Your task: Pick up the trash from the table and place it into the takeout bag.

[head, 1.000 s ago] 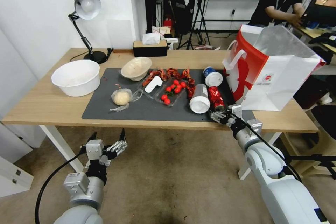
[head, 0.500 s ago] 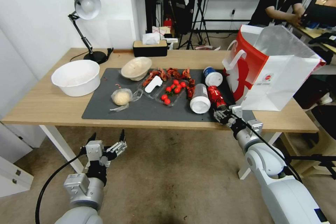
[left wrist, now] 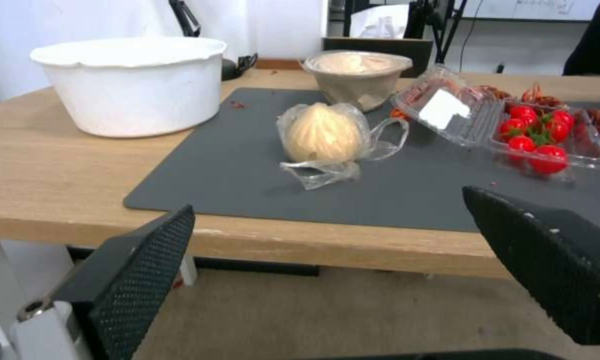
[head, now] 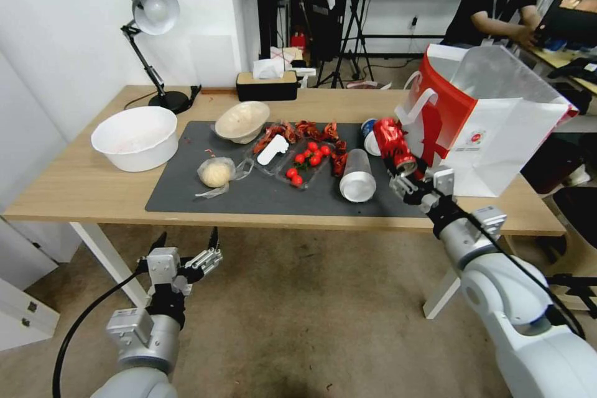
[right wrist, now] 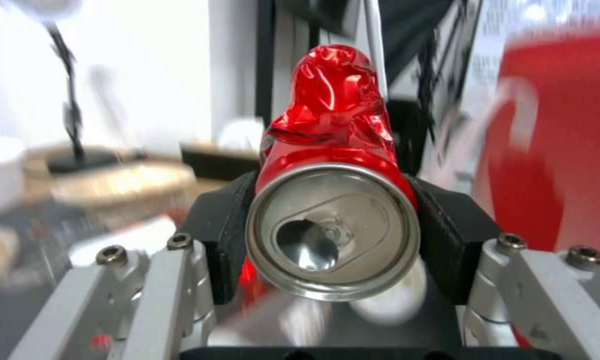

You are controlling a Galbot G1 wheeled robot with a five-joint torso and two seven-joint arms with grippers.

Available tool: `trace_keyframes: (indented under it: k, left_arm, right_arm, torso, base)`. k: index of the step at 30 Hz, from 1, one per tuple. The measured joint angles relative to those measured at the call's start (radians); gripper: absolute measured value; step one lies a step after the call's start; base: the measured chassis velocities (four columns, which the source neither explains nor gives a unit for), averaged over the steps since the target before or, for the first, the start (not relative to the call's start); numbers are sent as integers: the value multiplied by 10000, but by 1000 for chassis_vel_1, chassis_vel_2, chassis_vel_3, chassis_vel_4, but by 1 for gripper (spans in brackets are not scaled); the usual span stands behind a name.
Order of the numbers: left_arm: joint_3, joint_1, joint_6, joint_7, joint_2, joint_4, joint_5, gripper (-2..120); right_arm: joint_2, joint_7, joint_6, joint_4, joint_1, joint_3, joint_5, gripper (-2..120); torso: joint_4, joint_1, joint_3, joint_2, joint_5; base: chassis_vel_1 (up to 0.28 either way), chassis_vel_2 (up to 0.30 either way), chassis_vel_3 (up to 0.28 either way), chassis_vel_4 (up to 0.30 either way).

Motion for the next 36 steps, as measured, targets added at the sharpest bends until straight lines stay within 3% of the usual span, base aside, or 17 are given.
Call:
trace_keyframes:
  k: [3,11,16,19,26,28,36]
  left_arm:
    - [-15,99,-179,100,-32,-13,1,100]
    - [-20,155,-275,262,-96,-12,159,100]
    - [-41,173,-319,273,-95,15,159,100]
    - [-43,129,-338,279,-79,18,-31,100]
    - [-68,72,-433,324,-14,92,-72,100]
    - [-96,36,-434,328,18,105,-89,100]
    - [-93,37,-433,329,21,131,-91,100]
  right_arm:
    - [-610,145,885,161,501,146,804,52]
    - [-1495,1087,1584,-521,1759,382,2522,52]
    - [-1879,1490,1574,-1012,2435,523,3059,52]
    - [-2211,2323,1174,-1586,3163,533,4288,52]
    - [-2485,2872,924,-2199,3690,517,4728,52]
    - [-2604,3473,591,-2293,3896,483,4980,52]
    - [-2743,3677,293,-2486,4010,466,5128,75]
  torso:
    - [1,0,1,0,1]
    - [2,0,1,0,2]
    - [1,1,1,-1,1]
    - [2,0,1,-1,-1]
    - [0,2,1,-1,2]
    - [0,2,1,-1,1]
    - [0,2,1,-1,0]
  base:
    - [0,0,0,0]
    - [0,0,0,0]
    - [0,0,0,0]
    - [0,0,0,0]
    - [0,0,0,0]
    - [0,0,0,0]
    - [0,0,0,0]
